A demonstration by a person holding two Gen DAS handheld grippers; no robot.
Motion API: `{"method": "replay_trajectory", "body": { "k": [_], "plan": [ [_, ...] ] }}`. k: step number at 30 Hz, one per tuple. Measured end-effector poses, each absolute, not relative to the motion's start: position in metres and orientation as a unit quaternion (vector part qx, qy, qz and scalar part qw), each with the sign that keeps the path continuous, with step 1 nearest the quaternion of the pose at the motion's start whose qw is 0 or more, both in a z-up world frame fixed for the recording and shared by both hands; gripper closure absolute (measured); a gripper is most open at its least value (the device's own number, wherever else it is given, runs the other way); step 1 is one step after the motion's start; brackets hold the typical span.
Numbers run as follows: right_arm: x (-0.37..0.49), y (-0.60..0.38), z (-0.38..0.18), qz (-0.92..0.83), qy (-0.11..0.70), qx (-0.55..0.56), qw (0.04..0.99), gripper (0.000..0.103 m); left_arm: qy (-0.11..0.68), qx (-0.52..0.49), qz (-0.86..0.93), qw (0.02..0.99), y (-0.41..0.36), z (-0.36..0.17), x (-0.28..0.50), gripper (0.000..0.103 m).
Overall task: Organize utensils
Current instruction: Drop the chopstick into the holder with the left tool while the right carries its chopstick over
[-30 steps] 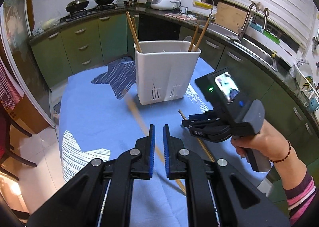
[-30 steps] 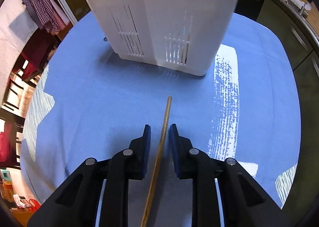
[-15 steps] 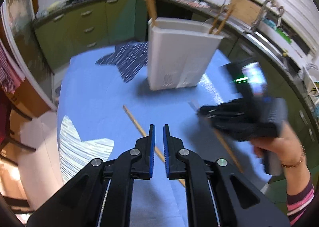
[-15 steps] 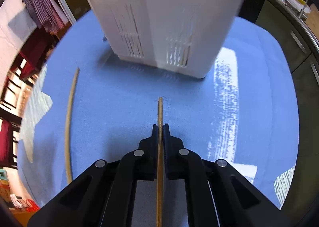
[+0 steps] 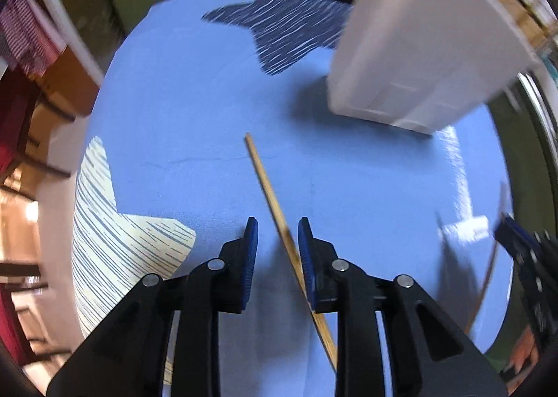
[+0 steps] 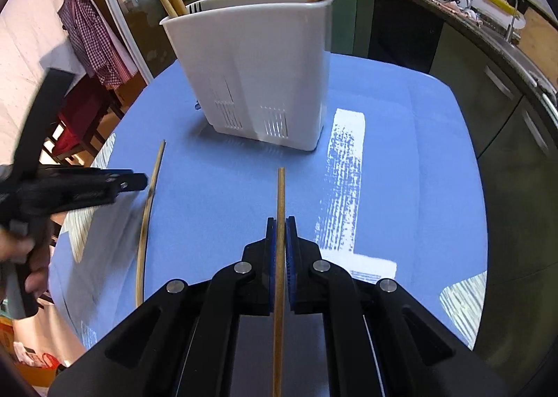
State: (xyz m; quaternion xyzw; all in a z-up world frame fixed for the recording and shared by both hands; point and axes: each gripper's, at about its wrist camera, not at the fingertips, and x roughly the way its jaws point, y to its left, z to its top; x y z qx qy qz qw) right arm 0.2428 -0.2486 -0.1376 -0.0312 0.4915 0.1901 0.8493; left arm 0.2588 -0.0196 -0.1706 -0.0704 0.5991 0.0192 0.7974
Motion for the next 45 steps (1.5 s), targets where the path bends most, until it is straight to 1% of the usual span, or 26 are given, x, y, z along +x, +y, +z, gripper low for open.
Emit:
{"method": "replay_trajectory", "body": {
  "k": [4,9,10,11,15,18,21,29,35,45],
  "plan": [
    [0.239,-0.263,-0.137,0.197,0.485,-0.019,0.852,0.097,0.616,-0.077,0.043,0.783,-0.022,-0.183,0.27,0.08],
    [0.235,-0.276,-0.132,0.198,0.478,-0.01,0.856,0.097,0.62,-0.058,0.062,0.78,-0.032,-0.187,0.281,0.081],
    [0.235,-0.277,-0.132,0.198,0.477,-0.009,0.856,0.097,0.622,-0.058,0.065,0.779,-0.032,-0.188,0.282,0.086],
    [0.233,-0.279,-0.131,0.198,0.476,-0.008,0.857,0.097,0.623,-0.056,0.068,0.777,-0.033,-0.188,0.281,0.094],
    [0.227,-0.284,-0.124,0.201,0.469,-0.001,0.86,0.097,0.629,-0.066,0.056,0.772,-0.03,-0.187,0.279,0.095],
    [0.221,-0.288,-0.113,0.202,0.458,0.002,0.866,0.097,0.617,-0.058,0.046,0.784,-0.029,-0.179,0.27,0.095],
    [0.213,-0.292,-0.1,0.199,0.444,0.001,0.874,0.097,0.596,-0.055,0.027,0.801,-0.027,-0.161,0.256,0.096],
    [0.187,-0.304,-0.068,0.195,0.407,0.009,0.892,0.097,0.488,-0.013,-0.024,0.873,-0.04,-0.088,0.188,0.096],
    [0.169,-0.31,-0.044,0.193,0.384,0.012,0.903,0.097,0.433,0.008,-0.042,0.9,-0.043,-0.056,0.157,0.097],
    [0.159,-0.306,-0.017,0.193,0.362,0.006,0.912,0.097,0.396,0.008,-0.073,0.915,-0.039,-0.012,0.144,0.097]
  ]
}}
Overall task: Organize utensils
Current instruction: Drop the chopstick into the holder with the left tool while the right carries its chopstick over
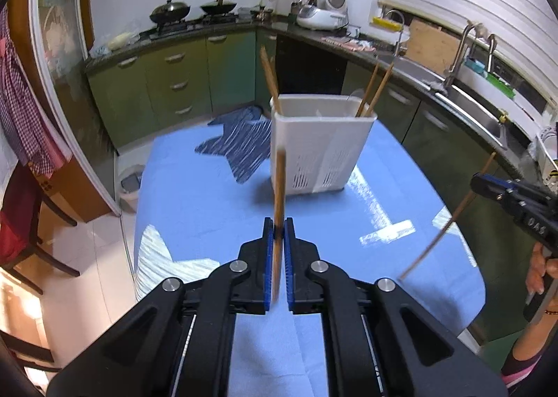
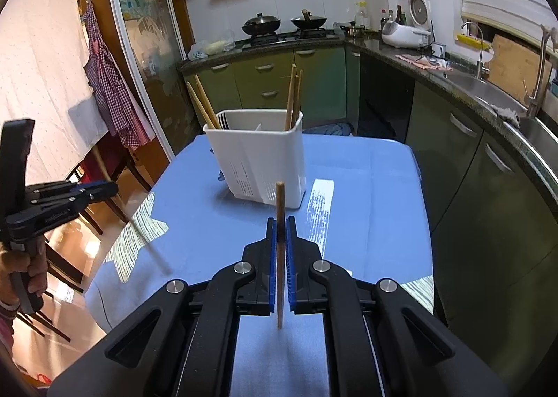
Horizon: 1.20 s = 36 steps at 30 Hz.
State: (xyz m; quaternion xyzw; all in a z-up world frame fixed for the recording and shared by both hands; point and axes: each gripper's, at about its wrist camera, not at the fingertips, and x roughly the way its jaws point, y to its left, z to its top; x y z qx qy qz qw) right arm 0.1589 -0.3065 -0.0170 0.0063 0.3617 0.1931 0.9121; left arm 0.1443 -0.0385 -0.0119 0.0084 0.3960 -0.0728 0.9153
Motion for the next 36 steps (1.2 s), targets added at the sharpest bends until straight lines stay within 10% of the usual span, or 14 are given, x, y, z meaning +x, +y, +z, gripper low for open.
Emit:
{"method": "replay_trajectory", "body": {
  "k": [19,36],
  "plan": [
    [0.179,-0.304,-0.015,0.19,0.37,-0.001,0.909,0.097,0.284,0.041,-0.093,0.953,-0.102,0.142,0.225,0.097],
    [0.187,-0.306,-0.021,0.187,0.373,-0.002,0.909,0.097,0.299,0.047,-0.079,0.95,-0.112,0.095,0.297,0.097]
  ]
}}
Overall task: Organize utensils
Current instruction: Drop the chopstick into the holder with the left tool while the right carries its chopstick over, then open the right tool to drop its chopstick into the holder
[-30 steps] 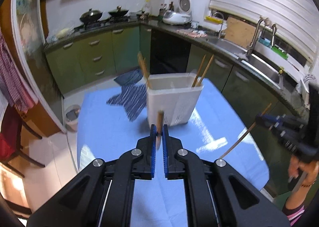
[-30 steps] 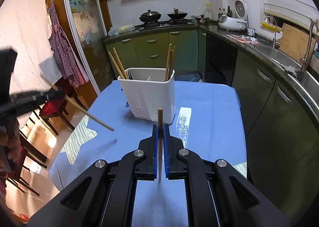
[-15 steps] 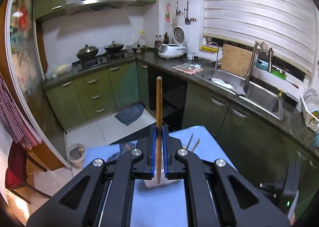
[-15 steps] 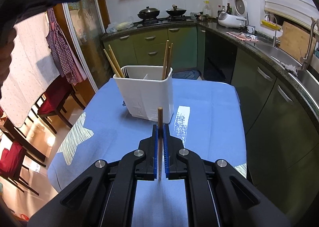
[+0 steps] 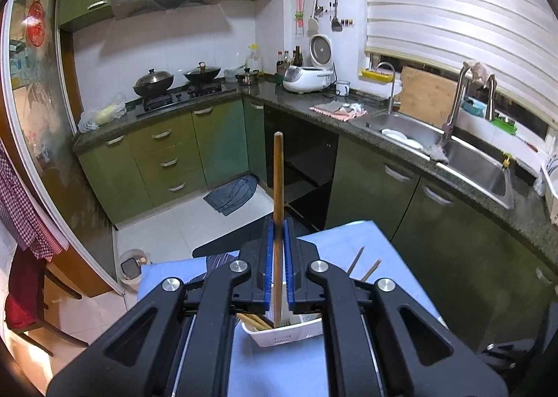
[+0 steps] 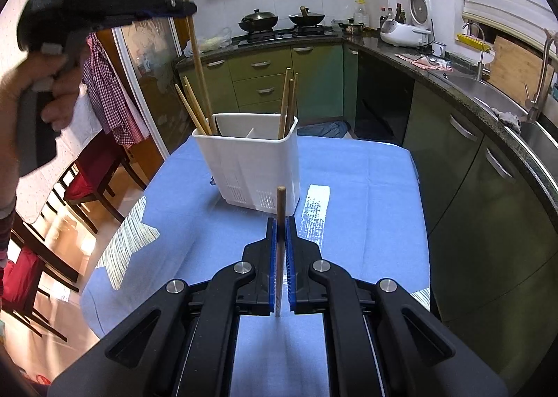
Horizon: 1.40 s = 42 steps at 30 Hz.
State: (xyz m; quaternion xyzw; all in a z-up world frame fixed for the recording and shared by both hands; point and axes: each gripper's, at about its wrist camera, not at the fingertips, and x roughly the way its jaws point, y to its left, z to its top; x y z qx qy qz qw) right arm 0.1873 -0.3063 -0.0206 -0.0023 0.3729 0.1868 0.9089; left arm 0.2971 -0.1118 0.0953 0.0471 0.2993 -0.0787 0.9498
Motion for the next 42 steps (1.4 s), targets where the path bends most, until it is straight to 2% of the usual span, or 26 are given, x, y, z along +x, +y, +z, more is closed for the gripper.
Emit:
{"method": "replay_trajectory", "body": {
  "k": [13,15,17,19,23,30,32,33,37,42],
  "plan": [
    [0.188,-0.296,-0.012,0.188,0.37,-0.011,0.91,0.097,0.339,0.067,-0.087,0.934,-0.096,0.017,0.292,0.096],
    [0.187,-0.296,-0.005,0.189,0.364,-0.01,0.912,0.097,0.326,0.07,-0.087,0.939,-0.095,0.012,0.28,0.089],
    [0.189,-0.295,0.005,0.189,0.357,-0.009,0.915,0.097,0.309,0.071,-0.087,0.945,-0.094,0.011,0.267,0.062],
    [0.189,-0.294,0.015,0.189,0.349,-0.008,0.918,0.097,0.288,0.077,-0.084,0.951,-0.096,0.011,0.252,0.054],
    [0.19,-0.289,0.045,0.201,0.327,-0.001,0.923,0.097,0.254,0.086,-0.076,0.96,-0.096,0.012,0.222,0.045],
    [0.197,-0.276,0.109,0.213,0.275,0.009,0.938,0.097,0.25,0.082,-0.08,0.962,-0.09,0.001,0.192,0.031],
    [0.202,-0.272,0.127,0.215,0.261,0.012,0.941,0.097,0.24,0.081,-0.074,0.965,-0.084,-0.003,0.183,0.017],
    [0.205,-0.27,0.136,0.214,0.255,0.014,0.943,0.097,0.236,0.079,-0.071,0.966,-0.081,-0.005,0.18,0.015],
    [0.218,-0.261,0.166,0.209,0.234,0.017,0.949,0.097,0.217,0.048,-0.065,0.973,-0.061,-0.01,0.155,0.007],
    [0.252,-0.249,0.184,0.187,0.224,0.016,0.956,0.097,0.203,0.018,-0.051,0.978,-0.04,-0.017,0.127,0.007]
  ]
}}
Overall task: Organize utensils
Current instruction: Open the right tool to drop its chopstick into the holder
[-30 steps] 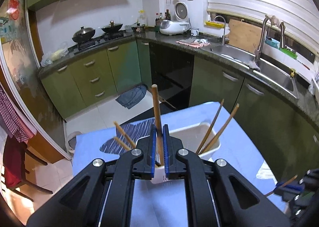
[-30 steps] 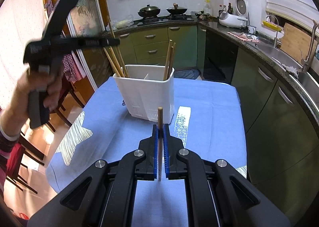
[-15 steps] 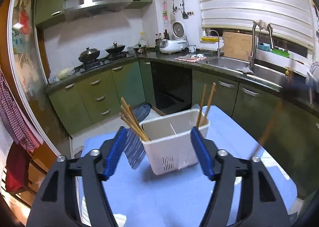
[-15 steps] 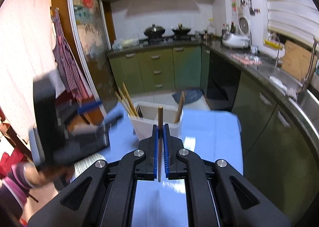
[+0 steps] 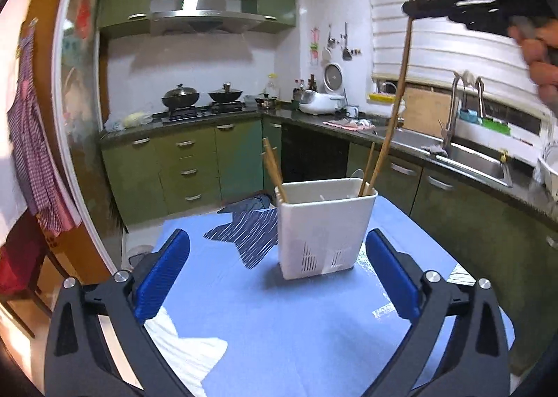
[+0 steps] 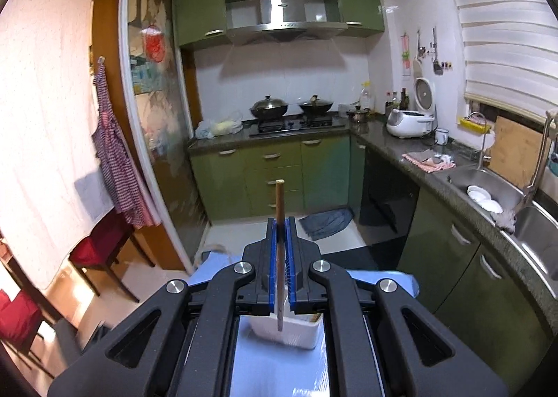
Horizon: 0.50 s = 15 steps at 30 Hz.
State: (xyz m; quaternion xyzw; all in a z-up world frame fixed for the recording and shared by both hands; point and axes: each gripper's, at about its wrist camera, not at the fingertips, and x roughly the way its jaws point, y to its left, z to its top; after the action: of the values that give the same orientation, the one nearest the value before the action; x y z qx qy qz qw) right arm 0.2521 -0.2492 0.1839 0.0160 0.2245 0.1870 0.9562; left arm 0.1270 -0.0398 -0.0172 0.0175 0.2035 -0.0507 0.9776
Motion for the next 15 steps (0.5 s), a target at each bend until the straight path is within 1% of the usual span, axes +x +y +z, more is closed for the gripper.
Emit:
{"method": "replay_trajectory", "body": {
  "k": [3,7,15],
  "plan": [
    [0.277,-0.244,0.176,0.174,0.237,0.016,0.956,0.097,0.196,0.009,-0.033,0.98,-0.03,-0.019,0.115,0.007],
    [0.306,-0.243,0.15,0.158,0.258,0.022,0.953,0.097,0.195,0.014,-0.02,0.98,-0.023,-0.019,0.109,0.007],
    [0.332,-0.241,0.1,0.149,0.284,0.019,0.947,0.097,0.207,0.001,-0.015,0.978,-0.015,-0.019,0.11,0.007]
  ]
}}
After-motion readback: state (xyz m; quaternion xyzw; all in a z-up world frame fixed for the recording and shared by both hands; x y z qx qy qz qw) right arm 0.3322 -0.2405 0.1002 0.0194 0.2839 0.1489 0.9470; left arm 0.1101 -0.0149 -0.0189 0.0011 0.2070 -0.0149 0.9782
